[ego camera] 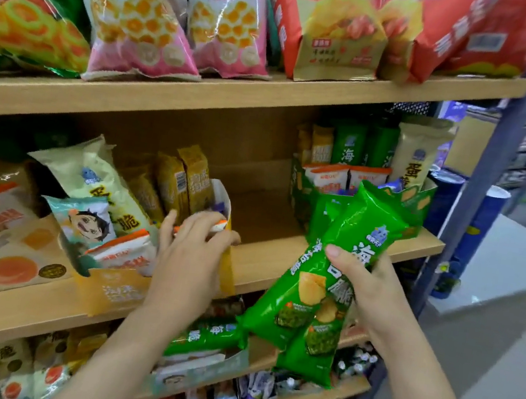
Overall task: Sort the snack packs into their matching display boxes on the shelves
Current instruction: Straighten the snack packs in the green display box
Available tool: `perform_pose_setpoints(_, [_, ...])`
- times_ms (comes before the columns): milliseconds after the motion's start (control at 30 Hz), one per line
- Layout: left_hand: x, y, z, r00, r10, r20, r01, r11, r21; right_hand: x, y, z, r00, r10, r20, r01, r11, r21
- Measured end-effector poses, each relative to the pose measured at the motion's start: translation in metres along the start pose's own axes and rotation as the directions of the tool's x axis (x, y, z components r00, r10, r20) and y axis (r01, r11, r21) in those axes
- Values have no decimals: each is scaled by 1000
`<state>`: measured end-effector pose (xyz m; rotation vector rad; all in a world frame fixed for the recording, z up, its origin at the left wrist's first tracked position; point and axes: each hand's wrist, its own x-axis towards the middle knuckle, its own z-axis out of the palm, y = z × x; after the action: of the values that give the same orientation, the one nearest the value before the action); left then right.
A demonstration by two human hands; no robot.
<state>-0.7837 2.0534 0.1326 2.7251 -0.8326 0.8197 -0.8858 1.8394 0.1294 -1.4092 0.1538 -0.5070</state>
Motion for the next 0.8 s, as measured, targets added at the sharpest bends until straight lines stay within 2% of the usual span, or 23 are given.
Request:
perform_pose_setpoints(67, [4, 12, -7, 1000, -12, -28, 13, 999, 45, 3, -5, -14, 999, -21, -24, 20, 1000, -23])
perform_pose_setpoints(133, [8, 32, -11, 993, 88, -81, -87, 996, 24, 9, -9, -28, 998, -30, -55, 26, 998, -63])
perform_pose_setpoints(200, [18, 57, -7, 970, 223, -99, -232, 969, -89, 17, -12, -45, 997, -45, -69, 37, 993, -115])
perform_pose_setpoints(233, [25, 71, -5, 969, 233, -77, -243, 952, -184, 21, -14, -54, 996, -49, -70, 39, 990, -136])
perform_pose_setpoints(333, [64, 108, 13, 986, 159, 42, -139, 940, -313, 35, -17, -83, 995, -48, -84, 36, 990, -139])
perform_pose_setpoints(433, [100, 131, 38, 968, 130, 214, -72, 963, -262, 49, -20, -110, 999, -24, -41, 18, 988, -151])
perform_pose_setpoints(533, [117, 135, 54, 957, 52, 284, 16, 973, -232, 64, -21, -130, 1000, -10, -16, 8, 995, -103])
perform_pose_setpoints(600, [122, 138, 57, 974, 17, 224, 38, 970, -239, 74, -21, -143, 1000, -8, 6, 8, 998, -70])
perform_pose_setpoints(667, [122, 141, 56, 991, -3, 132, 37, 966, -258, 83, -19, -148, 1000, -12, -11, 10, 993, -120])
perform_pose_setpoints(800, [97, 150, 50, 999, 54, -8, -54, 959, -279, 95, -12, -151, 975, -138, -174, 88, 959, -269])
